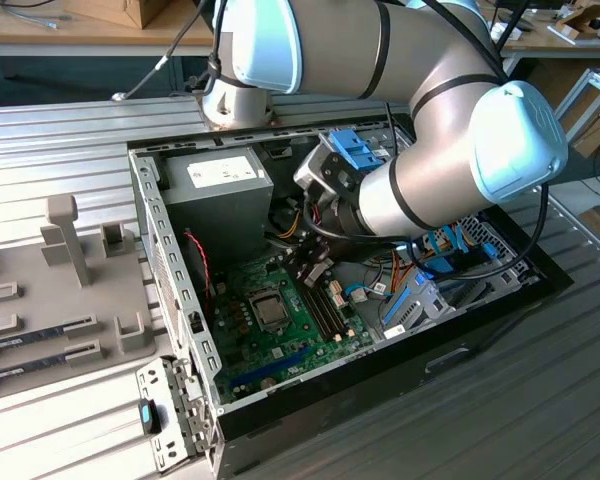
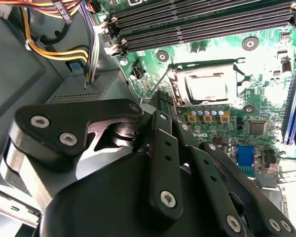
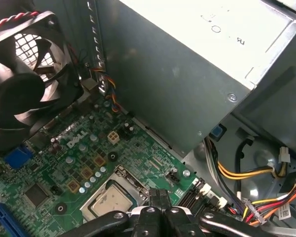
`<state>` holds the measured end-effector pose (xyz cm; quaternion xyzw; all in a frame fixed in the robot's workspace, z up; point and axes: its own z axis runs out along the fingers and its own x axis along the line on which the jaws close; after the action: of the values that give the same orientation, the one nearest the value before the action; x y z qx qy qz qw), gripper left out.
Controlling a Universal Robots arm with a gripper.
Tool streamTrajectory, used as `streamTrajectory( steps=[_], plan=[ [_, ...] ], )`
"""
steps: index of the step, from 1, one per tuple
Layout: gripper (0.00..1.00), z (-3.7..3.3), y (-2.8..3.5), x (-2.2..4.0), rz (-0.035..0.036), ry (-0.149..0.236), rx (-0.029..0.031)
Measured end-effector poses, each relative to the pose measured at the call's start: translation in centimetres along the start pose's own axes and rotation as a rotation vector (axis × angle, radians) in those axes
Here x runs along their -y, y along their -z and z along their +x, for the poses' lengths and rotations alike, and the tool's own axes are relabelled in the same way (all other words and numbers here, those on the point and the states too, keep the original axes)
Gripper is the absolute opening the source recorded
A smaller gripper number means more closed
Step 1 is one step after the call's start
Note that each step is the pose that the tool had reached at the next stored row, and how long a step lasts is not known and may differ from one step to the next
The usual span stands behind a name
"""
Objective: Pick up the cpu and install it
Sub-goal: 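Close the cpu cover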
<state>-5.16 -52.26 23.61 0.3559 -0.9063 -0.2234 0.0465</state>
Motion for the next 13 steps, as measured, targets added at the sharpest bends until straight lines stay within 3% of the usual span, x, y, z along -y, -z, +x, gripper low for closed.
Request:
streamTrajectory(
  steps=[2,5,10,13],
  plan=[
    [0.11,-0.04,-0.07,-0.04,0.0014,-0.018,0.0087],
    [0.11,-0.13,-0.11,-0.09,0.0026,-0.031,0.0150],
    [0.11,-0.44,-0.01,0.16,0.0024,-0.033,0.0158],
    [0.11,-1.36,0.30,0.99,-0.0022,-0.035,0.0125]
  ],
)
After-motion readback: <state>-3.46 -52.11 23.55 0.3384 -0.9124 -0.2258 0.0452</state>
